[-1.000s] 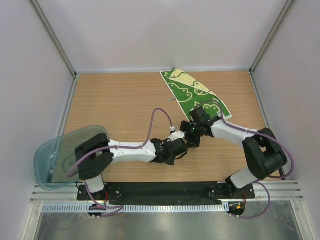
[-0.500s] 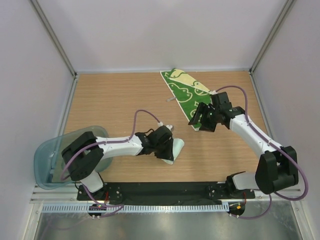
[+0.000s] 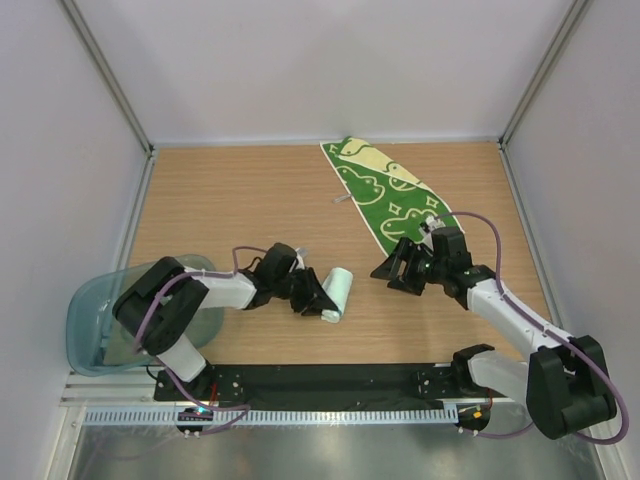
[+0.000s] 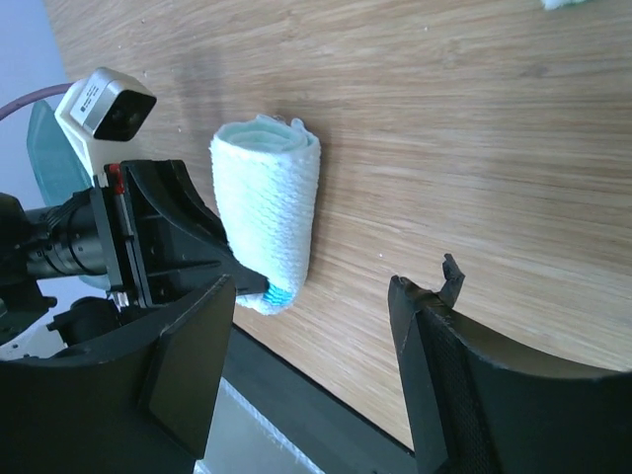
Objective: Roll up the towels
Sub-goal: Roll the towel
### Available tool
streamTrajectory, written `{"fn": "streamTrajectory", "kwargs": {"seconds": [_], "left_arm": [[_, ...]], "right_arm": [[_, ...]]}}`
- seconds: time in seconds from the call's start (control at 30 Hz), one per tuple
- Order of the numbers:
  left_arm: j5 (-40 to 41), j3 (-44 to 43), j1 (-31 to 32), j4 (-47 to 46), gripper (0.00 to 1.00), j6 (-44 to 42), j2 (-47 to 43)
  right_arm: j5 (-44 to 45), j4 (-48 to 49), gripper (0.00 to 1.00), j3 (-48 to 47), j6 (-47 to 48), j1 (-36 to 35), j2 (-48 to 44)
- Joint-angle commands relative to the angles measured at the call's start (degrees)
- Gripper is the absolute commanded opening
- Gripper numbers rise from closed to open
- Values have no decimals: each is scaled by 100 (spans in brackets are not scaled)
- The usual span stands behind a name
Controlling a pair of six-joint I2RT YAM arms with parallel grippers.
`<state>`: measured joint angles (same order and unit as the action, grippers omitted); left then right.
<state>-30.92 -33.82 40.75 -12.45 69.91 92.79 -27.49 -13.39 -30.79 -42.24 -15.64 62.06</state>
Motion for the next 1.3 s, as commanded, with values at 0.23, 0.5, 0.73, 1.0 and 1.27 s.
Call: {"fn": "streamTrajectory", "kwargs": {"seconds": [0.23,0.5,0.73,1.0,1.27], "left_arm": [[-872,1026,-656,-2653,0,1805,994],[-995,1325,-814,-3071,0,2176,1311],[-1074,1343,-885,-3027,0,2264,1416],[-1074,1361,-902,-3044,0,2264,1566],[-1162,1352,-920,-3158,0,2246,1654]], "right_arm": [[-144,2216,71,486,-311,-633,596],[138,3683,72,723,-259,-1309,1483],[305,4563,72,679,-329,-1600,2371],[463,4959,70,512,-425,-1987,2995],[446,5845,57,574,-750,-2198,3637]]}}
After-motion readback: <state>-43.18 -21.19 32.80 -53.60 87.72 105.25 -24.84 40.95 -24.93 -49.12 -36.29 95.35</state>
